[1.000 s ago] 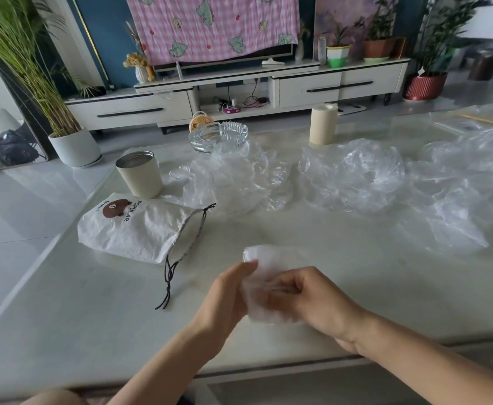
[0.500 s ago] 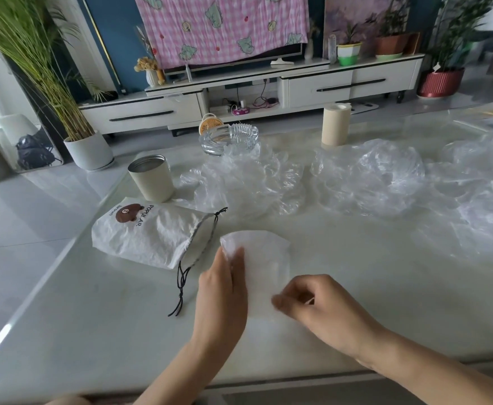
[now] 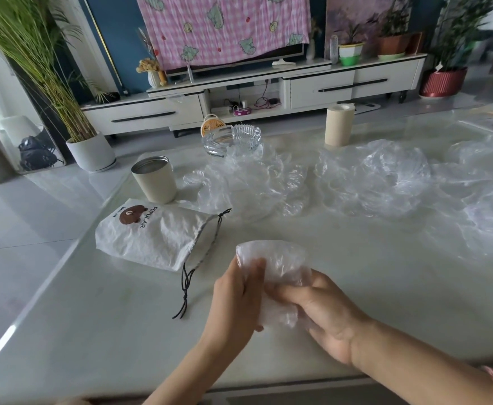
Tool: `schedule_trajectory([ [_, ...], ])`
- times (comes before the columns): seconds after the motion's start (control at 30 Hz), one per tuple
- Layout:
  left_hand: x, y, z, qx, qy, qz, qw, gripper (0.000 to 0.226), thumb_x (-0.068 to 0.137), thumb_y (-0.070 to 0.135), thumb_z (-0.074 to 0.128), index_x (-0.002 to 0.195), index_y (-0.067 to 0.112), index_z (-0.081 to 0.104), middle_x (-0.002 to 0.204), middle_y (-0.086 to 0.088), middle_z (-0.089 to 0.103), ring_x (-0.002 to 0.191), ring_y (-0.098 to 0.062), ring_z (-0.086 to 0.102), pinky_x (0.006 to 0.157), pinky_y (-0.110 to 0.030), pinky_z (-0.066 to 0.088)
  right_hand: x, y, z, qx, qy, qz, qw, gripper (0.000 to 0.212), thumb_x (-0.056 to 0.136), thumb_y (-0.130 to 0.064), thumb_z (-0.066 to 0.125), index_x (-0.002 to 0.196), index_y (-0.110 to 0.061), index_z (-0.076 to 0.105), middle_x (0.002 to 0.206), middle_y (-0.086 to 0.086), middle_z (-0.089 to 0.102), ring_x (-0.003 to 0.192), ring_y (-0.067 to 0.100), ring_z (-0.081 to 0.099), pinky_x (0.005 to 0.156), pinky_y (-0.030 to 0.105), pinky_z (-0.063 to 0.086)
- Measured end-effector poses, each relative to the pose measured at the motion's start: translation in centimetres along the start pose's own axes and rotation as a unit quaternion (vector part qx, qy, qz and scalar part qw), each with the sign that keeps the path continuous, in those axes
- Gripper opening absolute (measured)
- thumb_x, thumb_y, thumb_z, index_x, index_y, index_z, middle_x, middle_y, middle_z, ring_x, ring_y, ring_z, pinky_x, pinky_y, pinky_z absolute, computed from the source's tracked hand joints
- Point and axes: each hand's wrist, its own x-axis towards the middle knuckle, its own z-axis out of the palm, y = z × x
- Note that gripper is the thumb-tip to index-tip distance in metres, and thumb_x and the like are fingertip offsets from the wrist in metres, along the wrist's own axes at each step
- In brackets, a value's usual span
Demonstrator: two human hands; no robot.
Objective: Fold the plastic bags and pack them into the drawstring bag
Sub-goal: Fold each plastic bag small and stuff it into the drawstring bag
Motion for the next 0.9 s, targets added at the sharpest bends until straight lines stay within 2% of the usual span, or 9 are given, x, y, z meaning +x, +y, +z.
schedule_trajectory([
  [0.17,0.5,0.5,-1.0,-0.112,-0.079,-0.094,0.986,0.022,0.095,0.023,0.049,0.087,0.004,0.054,0.054,-0.002,0.06,0.038,-0.014,0.052,0.034,-0.02,0.033,0.8,-0.4,-0.8,0.029,-0.017,-0.009,0.999,0.019,0.086,0.001,0.052,0.099,0.006,0.065,0.086,0.021,0.066,0.07,0.028,0.062,0.062,0.029,0.047],
  [0.27,0.5,0.8,-1.7,-0.195,-0.129,-0.15,0.96,0.017,0.096,0.007,0.046,0.088,0.004,0.06,0.062,-0.006,0.066,0.046,-0.017,0.059,0.041,-0.02,0.045,1.0,-0.9,-1.1,0.012,-0.03,0.0,0.999,0.017,0.073,-0.01,0.059,0.086,-0.002,0.067,0.067,0.005,0.058,0.062,0.013,0.053,0.054,0.019,0.039],
  [0.33,0.8,0.9,-2.2,-0.254,-0.144,-0.194,0.937,0.033,0.095,-0.001,0.039,0.082,0.005,0.068,0.072,-0.013,0.069,0.052,-0.023,0.063,0.047,-0.024,0.052,1.1,-1.5,-1.0,-0.004,-0.043,0.012,0.999,0.027,0.06,-0.015,0.058,0.077,0.004,0.068,0.061,0.0,0.058,0.059,0.011,0.055,0.055,0.018,0.041],
  [0.4,1.2,0.9,-2.4,-0.305,-0.128,-0.233,0.915,0.036,0.093,0.004,0.036,0.076,0.001,0.068,0.079,-0.02,0.068,0.058,-0.03,0.065,0.052,-0.031,0.057,1.2,-1.7,-0.9,-0.003,-0.02,0.016,1.0,0.01,0.053,-0.006,0.057,0.051,-0.009,0.066,0.067,0.003,0.063,0.056,0.011,0.059,0.051,0.016,0.045],
  [0.47,1.4,0.6,-2.4,-0.324,-0.105,-0.256,0.905,0.033,0.094,0.019,0.037,0.082,-0.001,0.059,0.083,-0.023,0.064,0.062,-0.034,0.064,0.057,-0.038,0.058,1.3,-1.6,-0.9,-0.038,-0.014,-0.011,0.999,0.022,0.058,0.002,0.057,0.044,-0.015,0.061,0.08,0.004,0.066,0.067,0.013,0.063,0.055,0.018,0.047],
  [0.57,1.2,0.0,-1.9,-0.246,-0.127,-0.249,0.928,0.05,0.09,0.05,0.043,0.089,0.005,0.063,0.076,-0.018,0.062,0.06,-0.028,0.061,0.058,-0.034,0.055,1.3,-1.3,-0.9,-0.154,-0.027,-0.076,0.985,0.046,0.079,0.011,0.051,0.044,-0.017,0.062,0.094,-0.003,0.067,0.089,0.012,0.062,0.066,0.019,0.048],
  [0.73,1.0,-0.8,-1.5,-0.153,-0.093,-0.186,0.966,0.03,0.097,0.03,0.046,0.088,0.003,0.057,0.06,-0.004,0.053,0.043,-0.012,0.047,0.043,-0.021,0.039,1.1,-1.8,-0.6,-0.254,-0.069,-0.132,0.956,0.047,0.079,0.019,0.054,0.053,-0.018,0.065,0.1,-0.004,0.056,0.085,-0.003,0.057,0.07,0.009,0.044],
  [0.83,1.5,-0.9,-1.7,-0.106,-0.054,-0.133,0.984,0.029,0.098,0.024,0.044,0.079,0.004,0.054,0.053,0.001,0.045,0.04,-0.008,0.04,0.04,-0.018,0.033,1.4,-2.1,-1.1,-0.368,-0.117,-0.119,0.915,0.064,0.076,0.021,0.04,0.057,-0.033,0.068,0.099,-0.01,0.058,0.095,0.008,0.058,0.081,0.013,0.045],
  [0.9,1.7,-0.9,-1.9,-0.094,-0.039,-0.12,0.988,0.03,0.098,0.024,0.044,0.077,0.004,0.051,0.053,0.001,0.041,0.039,-0.007,0.037,0.04,-0.018,0.031,1.6,-2.7,-1.6,-0.426,-0.144,-0.1,0.887,0.059,0.073,0.02,0.037,0.066,-0.026,0.072,0.087,-0.011,0.061,0.086,0.013,0.06,0.079,0.017,0.044],
])
